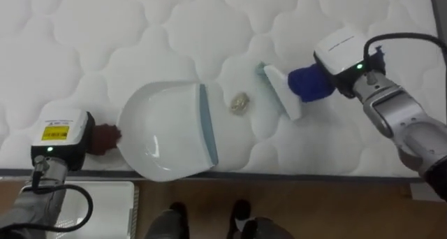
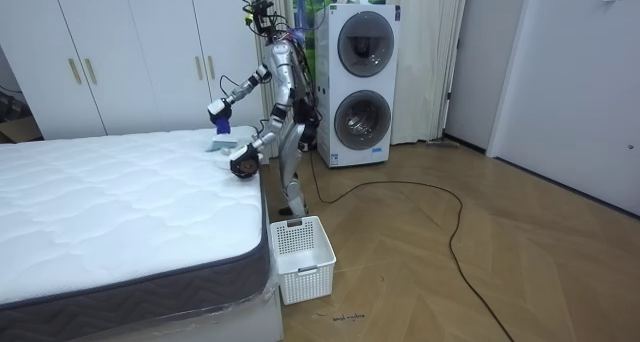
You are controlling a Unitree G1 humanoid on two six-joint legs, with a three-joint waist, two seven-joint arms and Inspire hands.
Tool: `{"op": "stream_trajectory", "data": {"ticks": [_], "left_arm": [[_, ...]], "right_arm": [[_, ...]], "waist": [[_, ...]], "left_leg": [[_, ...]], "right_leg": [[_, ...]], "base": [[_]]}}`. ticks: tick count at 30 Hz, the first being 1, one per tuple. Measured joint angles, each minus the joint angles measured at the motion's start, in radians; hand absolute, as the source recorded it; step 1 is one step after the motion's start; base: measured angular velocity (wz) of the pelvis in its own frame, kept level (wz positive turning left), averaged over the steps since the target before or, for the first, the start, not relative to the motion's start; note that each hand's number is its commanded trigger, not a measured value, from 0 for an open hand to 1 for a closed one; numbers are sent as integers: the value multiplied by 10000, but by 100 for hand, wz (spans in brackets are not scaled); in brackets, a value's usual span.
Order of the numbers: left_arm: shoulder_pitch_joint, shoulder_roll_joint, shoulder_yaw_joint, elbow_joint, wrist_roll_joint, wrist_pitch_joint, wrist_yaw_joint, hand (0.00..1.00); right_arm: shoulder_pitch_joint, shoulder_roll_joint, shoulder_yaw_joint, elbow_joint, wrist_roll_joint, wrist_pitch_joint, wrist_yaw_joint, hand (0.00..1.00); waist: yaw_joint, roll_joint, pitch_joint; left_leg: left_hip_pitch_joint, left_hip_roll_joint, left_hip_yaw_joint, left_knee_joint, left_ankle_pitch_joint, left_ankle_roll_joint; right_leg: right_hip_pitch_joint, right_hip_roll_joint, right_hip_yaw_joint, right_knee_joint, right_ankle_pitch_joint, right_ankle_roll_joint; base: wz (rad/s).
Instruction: Clean bed
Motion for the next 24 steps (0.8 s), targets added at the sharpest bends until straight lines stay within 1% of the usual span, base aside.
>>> {"op": "stream_trajectory", "data": {"ticks": [2, 4, 6, 7, 8, 9, 11, 12, 13, 16, 19, 24], "left_arm": [[20, -5, -110, 2, -10, 69, -2, 100], [59, -38, -133, 2, -15, 123, -2, 100], [82, -90, -138, 2, -13, 183, -3, 100], [93, -131, -138, 2, -4, 215, -5, 100], [97, -149, -134, 2, -4, 225, -4, 100], [132, -180, -128, 2, -4, 228, -6, 100], [170, -224, -125, 2, 8, 240, -10, 100], [194, -258, -114, 2, 7, 257, -17, 100], [198, -304, -115, 0, 15, 280, -26, 100], [245, -331, -116, 0, 22, 289, -31, 100], [310, -330, -115, 0, 20, 295, -121, 100], [386, -366, -115, 0, 17, 296, -200, 100]], "right_arm": [[0, 121, -5, -46, 477, 37, 315, 100], [-3, 372, -18, -46, 978, 117, 683, 100], [-2, 527, -18, -49, 1235, 106, 888, 100], [0, 578, -18, -103, 1368, 109, 1031, 100], [3, 576, -18, -190, 1442, 114, 1110, 100], [55, 576, -18, -401, 1624, 114, 1224, 100], [154, 638, -21, -699, 1847, 113, 1395, 100], [169, 734, -21, -870, 1969, 107, 1545, 100], [185, 895, -19, -886, 2123, 95, 1612, 100], [191, 1166, -62, -919, 2481, 93, 1810, 100], [192, 1256, -103, -921, 2876, 78, 1928, 100], [191, 1308, -177, -921, 2905, -32, 2104, 100]], "waist": [[-1, 5, -4], [-2, 8, -5], [-7, 24, -13], [1, 37, -45], [22, 48, -52], [42, 102, -84], [106, 133, -111], [176, 139, -114], [179, 178, -131], [201, 245, -172], [200, 273, -187], [200, 276, -186]], "left_leg": [[3, 6, 0, 11, 0, 0], [-14, 0, 9, 12, 0, 0], [-26, -6, 19, 15, 0, 0], [-67, -3, 25, 19, -1, 0], [-89, -3, 43, 41, -1, 0], [-141, -2, 50, 82, -1, 1], [-156, -12, 110, 94, 0, 0], [-153, -8, 176, 95, -1, -2], [-152, -19, 165, 94, 3, -10], [-147, -16, 165, 107, 13, -30], [-146, -7, 171, 145, 13, -31], [-148, -5, 171, 206, 12, -31]], "right_leg": [[-1, -1, -8, 18, 0, -1], [-48, -17, -13, 57, -2, -4], [-81, -43, -19, 94, -8, -12], [-171, -74, -17, 168, -21, -20], [-209, -84, -11, 200, -30, -25], [-257, -81, -13, 217, -29, -27], [-327, -86, -14, 263, -31, -40], [-372, -87, -19, 286, -29, -69], [-376, -104, -38, 328, -53, -96], [-377, -116, -56, 371, -93, -126], [-375, -118, -54, 378, -105, -136], [-367, -124, -50, 404, -106, -137]], "base": [[0], [0], [0], [0], [-5], [-5], [-10], [-9], [-4], [3], [0], [0]]}}
